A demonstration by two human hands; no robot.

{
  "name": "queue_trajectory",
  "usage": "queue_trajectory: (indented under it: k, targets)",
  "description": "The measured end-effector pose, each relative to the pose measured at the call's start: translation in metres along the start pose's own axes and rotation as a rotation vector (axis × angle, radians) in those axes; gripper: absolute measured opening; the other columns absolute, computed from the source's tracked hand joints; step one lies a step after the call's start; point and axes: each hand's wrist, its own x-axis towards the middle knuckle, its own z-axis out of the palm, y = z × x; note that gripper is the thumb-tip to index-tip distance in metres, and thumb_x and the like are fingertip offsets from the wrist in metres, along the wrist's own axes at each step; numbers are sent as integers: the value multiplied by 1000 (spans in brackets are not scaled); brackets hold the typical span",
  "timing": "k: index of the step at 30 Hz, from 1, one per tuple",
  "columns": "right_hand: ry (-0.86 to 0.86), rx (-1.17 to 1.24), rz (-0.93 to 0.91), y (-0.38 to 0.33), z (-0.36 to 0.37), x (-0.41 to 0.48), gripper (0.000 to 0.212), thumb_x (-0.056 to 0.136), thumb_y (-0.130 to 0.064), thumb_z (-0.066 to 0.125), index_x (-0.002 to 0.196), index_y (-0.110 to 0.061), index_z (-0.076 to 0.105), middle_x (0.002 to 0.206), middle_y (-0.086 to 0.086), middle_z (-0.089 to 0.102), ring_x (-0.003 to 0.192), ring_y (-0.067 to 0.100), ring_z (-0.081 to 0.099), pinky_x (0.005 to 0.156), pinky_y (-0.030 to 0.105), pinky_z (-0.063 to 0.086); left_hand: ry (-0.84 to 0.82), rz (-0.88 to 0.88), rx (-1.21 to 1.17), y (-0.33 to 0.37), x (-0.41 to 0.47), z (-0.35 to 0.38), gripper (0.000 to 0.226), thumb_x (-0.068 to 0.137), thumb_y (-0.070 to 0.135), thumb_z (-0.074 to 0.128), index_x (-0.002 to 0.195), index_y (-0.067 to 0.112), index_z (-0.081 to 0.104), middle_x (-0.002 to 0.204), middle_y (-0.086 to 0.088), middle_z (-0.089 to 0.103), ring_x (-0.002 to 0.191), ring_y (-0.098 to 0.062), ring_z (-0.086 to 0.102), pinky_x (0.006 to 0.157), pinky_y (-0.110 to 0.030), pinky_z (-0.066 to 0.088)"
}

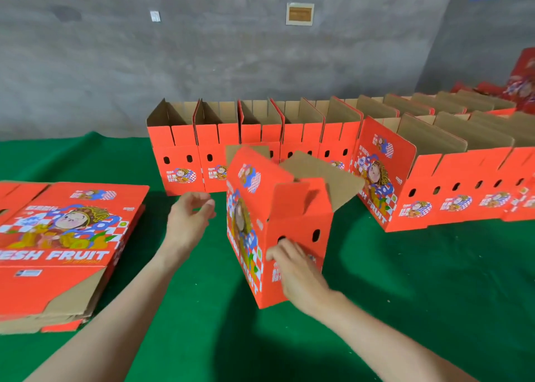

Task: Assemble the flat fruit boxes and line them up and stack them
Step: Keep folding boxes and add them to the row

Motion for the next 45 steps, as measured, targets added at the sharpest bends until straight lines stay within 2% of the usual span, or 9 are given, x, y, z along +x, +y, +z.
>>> queue_trajectory:
  k: [5,9,16,21,27,31,35,39,45]
  targets:
    - [-222,-45,-19,-5,37,-9,60,70,12,52,121,-18,41,123,4,34,111,26,39,87,41,40,-153,-27,-21,20,-18,16,13,96,32,51,94,20,58,96,3,64,90,-18,64,72,-32,54]
    - [-280,-69,-27,-4,41,0,61,80,8,54,133,-16,37,144,5,24,119,29,40,93,43,42,-222,-120,-41,25,-22,27,49,94,49,47,133,19,43,115,9,54,103,-14,56,86,-40,51]
    - [29,-56,143,12,30,-10,32,96,-17,45,128,-21,48,124,4,40,94,32,59,77,43,49,-234,-74,-51,28,-16,32,72,85,36,68,145,29,30,98,32,42,87,12,50,92,-35,42]
    - [-103,-102,260,20,32,-9,67,93,-12,44,142,-49,18,152,12,10,119,33,48,95,41,44,-378,-41,10,31,-12,40,73,86,29,68,145,44,28,149,11,35,133,-17,41,108,-47,38]
    - [-162,-184,198,35,48,2,85,87,-7,48,132,-60,0,142,19,13,109,39,45,88,46,48,-333,152,284,30,-9,53,30,84,20,58,111,33,53,83,1,55,71,-19,53,77,-38,52]
    - [-169,-232,203,67,37,8,84,81,-5,52,131,-55,8,124,15,25,99,35,44,78,45,48,-344,156,152,25,-10,67,23,74,31,50,96,38,48,69,-3,51,65,-21,51,73,-38,47]
    - [-197,-298,260,117,14,8,84,81,-6,51,132,-56,6,122,14,26,101,35,45,79,43,48,-495,134,48,40,0,104,13,94,32,52,103,42,50,92,4,56,89,-18,54,88,-38,45]
    - [-216,-333,378,173,-14,16,82,85,-10,50,137,-57,8,130,17,26,113,34,43,88,43,46,-723,158,97,65,13,147,42,103,33,27,145,33,30,150,7,35,135,-16,36,106,-31,31]
    - [-225,-392,514,241,-48,28,82,88,-10,48,142,-56,7,123,13,32,109,29,43,85,38,48,-682,214,155,74,8,203,43,103,31,31,146,27,33,148,2,40,130,-20,46,107,-32,36]
